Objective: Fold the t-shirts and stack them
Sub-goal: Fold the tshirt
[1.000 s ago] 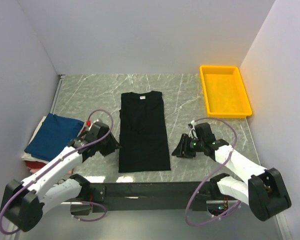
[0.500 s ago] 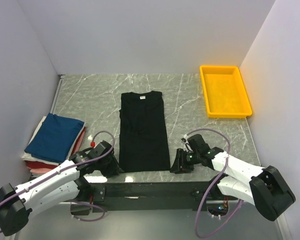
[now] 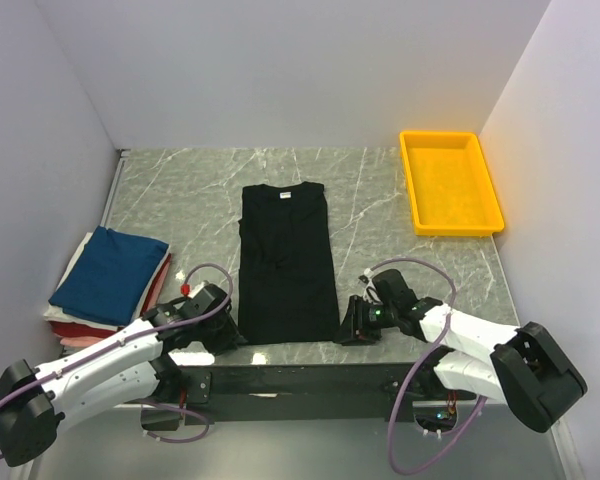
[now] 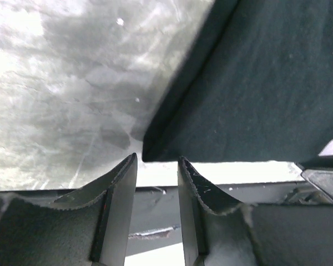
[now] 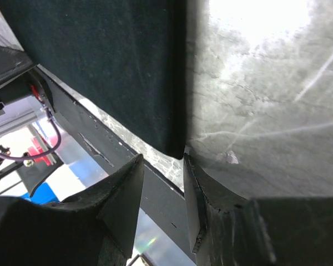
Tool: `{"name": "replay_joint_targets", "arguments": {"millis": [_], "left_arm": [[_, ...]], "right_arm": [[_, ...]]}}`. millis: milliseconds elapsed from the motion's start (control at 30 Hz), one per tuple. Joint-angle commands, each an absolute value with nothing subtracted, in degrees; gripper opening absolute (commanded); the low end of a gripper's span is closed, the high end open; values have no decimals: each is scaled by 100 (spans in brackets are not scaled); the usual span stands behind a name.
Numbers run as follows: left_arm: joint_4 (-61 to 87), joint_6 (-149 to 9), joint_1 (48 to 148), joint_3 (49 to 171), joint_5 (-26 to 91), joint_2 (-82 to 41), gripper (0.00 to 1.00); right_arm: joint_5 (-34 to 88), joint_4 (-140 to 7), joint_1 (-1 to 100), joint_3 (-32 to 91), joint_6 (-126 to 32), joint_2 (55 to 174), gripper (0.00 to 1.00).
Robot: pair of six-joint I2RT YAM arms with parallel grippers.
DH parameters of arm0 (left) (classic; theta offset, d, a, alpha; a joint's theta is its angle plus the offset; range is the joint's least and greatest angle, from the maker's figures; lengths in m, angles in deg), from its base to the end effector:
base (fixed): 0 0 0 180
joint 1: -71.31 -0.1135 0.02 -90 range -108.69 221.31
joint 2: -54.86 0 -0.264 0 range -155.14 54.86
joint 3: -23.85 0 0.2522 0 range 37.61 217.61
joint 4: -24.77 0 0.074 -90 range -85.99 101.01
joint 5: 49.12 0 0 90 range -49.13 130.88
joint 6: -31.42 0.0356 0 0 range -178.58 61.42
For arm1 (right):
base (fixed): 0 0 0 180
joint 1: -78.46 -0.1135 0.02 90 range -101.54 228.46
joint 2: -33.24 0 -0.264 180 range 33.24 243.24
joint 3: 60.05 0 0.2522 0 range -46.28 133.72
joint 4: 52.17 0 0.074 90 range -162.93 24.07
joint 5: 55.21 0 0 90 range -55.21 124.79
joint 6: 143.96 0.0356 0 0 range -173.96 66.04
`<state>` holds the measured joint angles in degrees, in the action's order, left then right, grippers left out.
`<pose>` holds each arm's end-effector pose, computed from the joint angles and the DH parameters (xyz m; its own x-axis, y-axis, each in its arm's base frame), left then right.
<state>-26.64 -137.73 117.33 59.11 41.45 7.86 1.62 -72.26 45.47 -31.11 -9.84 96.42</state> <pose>0.0950 -0.0979 0.1575 -0.8202 -0.5643 -0.0937 -0.4736 0.7618 -0.4419 0.1319 0.1088 0.1229 -0.9927 0.0503 -0.1092 -0.0449 0.6873 0.7250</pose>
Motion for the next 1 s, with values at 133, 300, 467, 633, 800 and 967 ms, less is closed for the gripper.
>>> {"name": "replay_joint_targets", "arguments": {"millis": [133, 300, 467, 633, 800, 967], "left_arm": [[-2371, -13821, 11771, 5783, 4553, 679, 40], [-2160, -13794, 11771, 5669, 4624, 652, 37], [-1809, -13777, 11780, 5555, 4527, 600, 20], [-1659, -13628, 11806, 5589, 4404, 608, 1], [-2018, -13592, 11982, 5704, 4360, 950, 1], [-2483, -13470, 12246, 5870, 4220, 1469, 1]], "right_arm": [[438, -6884, 4480, -3284, -904, 9846, 41], [464, -6664, 4480, -3328, -826, 9934, 35], [543, -6602, 4471, -3389, -711, 9934, 27], [623, -6514, 4480, -3407, -693, 9749, 12], [456, -6953, 4489, -3407, -930, 9214, 0], [359, -7830, 4401, -3477, -1212, 8135, 0]]}}
